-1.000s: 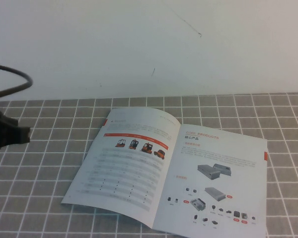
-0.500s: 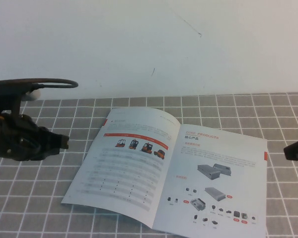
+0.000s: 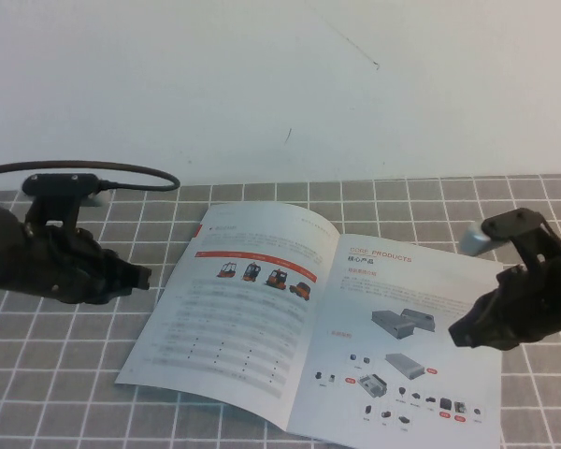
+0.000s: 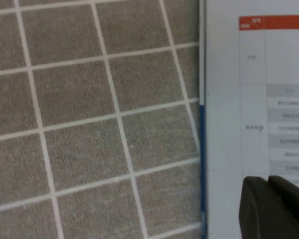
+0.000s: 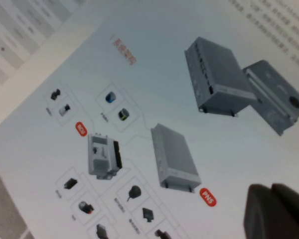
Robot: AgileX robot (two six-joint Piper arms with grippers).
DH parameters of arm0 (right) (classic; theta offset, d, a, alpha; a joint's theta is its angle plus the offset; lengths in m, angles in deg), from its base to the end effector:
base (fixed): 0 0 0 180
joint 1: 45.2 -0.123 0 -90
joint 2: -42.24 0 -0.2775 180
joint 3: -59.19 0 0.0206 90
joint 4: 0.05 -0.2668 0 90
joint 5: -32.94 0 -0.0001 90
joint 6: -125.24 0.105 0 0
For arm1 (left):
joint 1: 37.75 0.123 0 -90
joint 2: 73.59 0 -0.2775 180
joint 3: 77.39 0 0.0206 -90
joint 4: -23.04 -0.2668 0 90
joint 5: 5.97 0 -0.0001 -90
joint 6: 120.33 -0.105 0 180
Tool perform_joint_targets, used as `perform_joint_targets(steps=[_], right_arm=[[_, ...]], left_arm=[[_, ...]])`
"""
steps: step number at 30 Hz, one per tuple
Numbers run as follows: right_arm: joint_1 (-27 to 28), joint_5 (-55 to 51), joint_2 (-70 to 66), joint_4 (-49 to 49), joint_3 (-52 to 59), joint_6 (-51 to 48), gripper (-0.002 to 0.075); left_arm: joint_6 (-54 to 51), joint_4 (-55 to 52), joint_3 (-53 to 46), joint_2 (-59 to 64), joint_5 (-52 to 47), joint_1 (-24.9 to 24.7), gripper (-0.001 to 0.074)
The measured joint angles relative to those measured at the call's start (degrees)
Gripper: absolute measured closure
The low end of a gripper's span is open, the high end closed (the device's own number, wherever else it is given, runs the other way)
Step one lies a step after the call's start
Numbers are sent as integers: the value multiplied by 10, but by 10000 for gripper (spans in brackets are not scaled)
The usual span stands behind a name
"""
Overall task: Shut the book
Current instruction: 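Close the open booklet and leave it lying on the table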
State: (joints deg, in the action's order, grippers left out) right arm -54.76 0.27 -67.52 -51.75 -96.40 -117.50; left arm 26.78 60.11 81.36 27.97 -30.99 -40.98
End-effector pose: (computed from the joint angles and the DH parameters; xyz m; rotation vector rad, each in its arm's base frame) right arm 0.3263 0.1001 0.1262 -0.7061 2.5532 0.5559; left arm 0.3496 -0.0466 0.1862 0.1447 2.4870 -0.3565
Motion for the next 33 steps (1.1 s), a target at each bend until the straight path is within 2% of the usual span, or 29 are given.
perform_joint_targets(steps=[8,17,33], right_arm=[[-7,22,-69,-2,0,-4,729],[-7,14,-77,-6,-7,-5,729],[-7,14,-77,-6,-7,-5,729]], left_arm=[[-7,-15,64,80,-7,0,737],[-8,-27,140,157,-7,0,737],[-8,-25,157,210,-21,-10,737]])
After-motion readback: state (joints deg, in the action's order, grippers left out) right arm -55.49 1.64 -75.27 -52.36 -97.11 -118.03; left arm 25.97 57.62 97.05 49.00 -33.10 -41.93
